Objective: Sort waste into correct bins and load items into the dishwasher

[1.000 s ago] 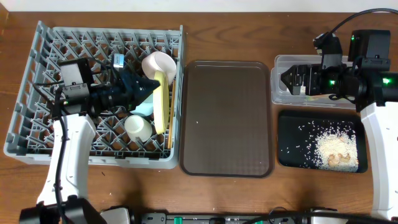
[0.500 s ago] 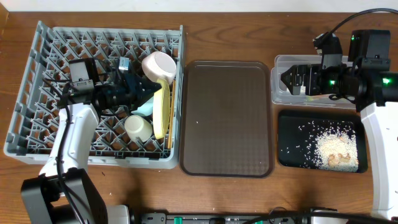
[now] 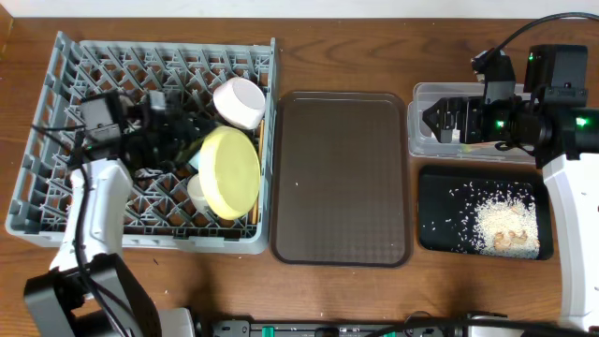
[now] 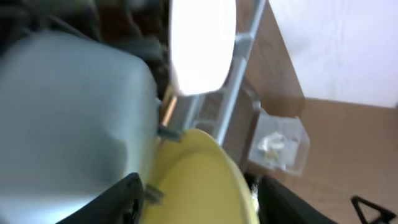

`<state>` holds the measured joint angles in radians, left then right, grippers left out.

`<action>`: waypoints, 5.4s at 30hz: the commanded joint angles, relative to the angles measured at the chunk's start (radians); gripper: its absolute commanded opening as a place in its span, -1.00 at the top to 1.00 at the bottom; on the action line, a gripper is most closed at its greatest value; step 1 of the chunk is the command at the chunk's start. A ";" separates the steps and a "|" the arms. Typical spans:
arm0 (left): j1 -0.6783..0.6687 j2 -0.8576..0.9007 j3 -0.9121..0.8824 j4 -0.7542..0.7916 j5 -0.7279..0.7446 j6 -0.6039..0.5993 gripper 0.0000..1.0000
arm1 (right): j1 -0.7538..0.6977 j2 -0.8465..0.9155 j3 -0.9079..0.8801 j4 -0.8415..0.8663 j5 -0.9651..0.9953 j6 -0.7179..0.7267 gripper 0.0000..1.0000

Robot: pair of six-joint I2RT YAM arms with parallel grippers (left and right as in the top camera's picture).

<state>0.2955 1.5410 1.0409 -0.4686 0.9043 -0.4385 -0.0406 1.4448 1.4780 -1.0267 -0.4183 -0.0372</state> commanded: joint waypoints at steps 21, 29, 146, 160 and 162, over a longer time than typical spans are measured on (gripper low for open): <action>0.059 -0.418 0.069 -0.087 -0.386 0.045 -0.78 | -0.004 0.000 0.004 0.001 -0.004 -0.005 -0.98; 0.059 -0.417 0.069 -0.107 -0.386 0.045 -0.80 | -0.004 0.003 0.004 0.001 -0.003 -0.005 -0.99; -0.348 -1.539 -0.972 0.751 -0.872 0.087 -0.83 | 0.070 -1.440 -1.472 0.959 0.339 -0.087 -0.99; -0.348 -1.539 -1.037 0.477 -0.871 0.243 -0.83 | 0.070 -1.440 -1.472 0.959 0.339 -0.087 -0.98; -0.348 -1.539 -1.037 0.395 -0.872 0.306 -0.83 | 0.070 -1.440 -1.472 0.959 0.339 -0.087 -0.99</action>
<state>-0.0479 0.0109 0.0071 -0.0036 0.0463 -0.2478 0.0319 0.0116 0.0071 -0.0635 -0.0883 -0.1387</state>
